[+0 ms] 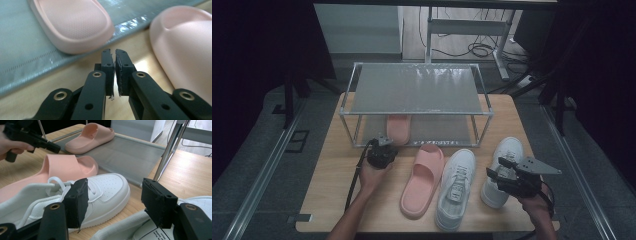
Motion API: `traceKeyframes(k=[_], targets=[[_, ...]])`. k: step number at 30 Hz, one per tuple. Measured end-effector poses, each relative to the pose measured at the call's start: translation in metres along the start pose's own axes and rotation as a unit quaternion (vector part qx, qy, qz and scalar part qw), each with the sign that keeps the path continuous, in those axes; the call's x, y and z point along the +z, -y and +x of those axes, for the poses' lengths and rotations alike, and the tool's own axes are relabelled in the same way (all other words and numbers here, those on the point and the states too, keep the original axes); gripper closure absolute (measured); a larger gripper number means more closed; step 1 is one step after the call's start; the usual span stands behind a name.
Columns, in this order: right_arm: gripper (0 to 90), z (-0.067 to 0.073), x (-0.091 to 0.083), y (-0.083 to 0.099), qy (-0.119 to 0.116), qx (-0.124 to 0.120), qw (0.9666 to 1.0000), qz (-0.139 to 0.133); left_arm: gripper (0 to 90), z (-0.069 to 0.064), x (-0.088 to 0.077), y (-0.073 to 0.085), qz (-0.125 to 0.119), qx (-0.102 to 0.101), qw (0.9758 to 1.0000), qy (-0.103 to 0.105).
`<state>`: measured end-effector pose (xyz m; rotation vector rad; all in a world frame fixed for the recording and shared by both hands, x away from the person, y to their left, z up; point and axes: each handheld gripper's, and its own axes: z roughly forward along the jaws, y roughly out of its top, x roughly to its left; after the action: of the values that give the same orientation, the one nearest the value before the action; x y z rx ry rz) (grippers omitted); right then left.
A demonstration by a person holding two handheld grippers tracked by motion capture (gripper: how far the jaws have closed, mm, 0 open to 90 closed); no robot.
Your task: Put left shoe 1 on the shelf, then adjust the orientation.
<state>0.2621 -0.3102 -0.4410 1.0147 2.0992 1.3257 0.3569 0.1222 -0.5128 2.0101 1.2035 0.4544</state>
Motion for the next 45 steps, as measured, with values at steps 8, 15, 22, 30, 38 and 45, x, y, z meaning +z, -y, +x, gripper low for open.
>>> traceKeyframes(k=[8,15,22,30,38,45], targets=[[39.0,0.001,0.002,0.000,-0.007,0.002,1.0000,-0.002,86.8,-0.007,-0.024,0.018,-0.010,-0.004,0.9994,0.033],[39.0,0.003,0.002,0.000,-0.014,0.006,0.9999,-0.003,85.6,-0.012,-0.048,0.031,-0.013,0.002,0.9983,0.057],[39.0,0.005,0.004,0.001,-0.018,0.004,0.9998,-0.001,86.0,-0.015,-0.065,0.041,-0.012,0.004,0.9977,0.066],[39.0,0.006,0.004,0.000,-0.018,0.001,0.9998,-0.003,86.2,-0.013,-0.074,0.052,-0.007,0.001,0.9974,0.071],[39.0,0.005,0.002,-0.001,-0.016,0.000,0.9998,-0.007,87.4,-0.015,-0.081,0.050,-0.022,0.003,0.9971,0.074],[39.0,0.006,0.001,-0.003,-0.016,-0.002,0.9998,-0.009,89.5,-0.020,-0.088,0.047,-0.035,0.005,0.9954,0.089]])
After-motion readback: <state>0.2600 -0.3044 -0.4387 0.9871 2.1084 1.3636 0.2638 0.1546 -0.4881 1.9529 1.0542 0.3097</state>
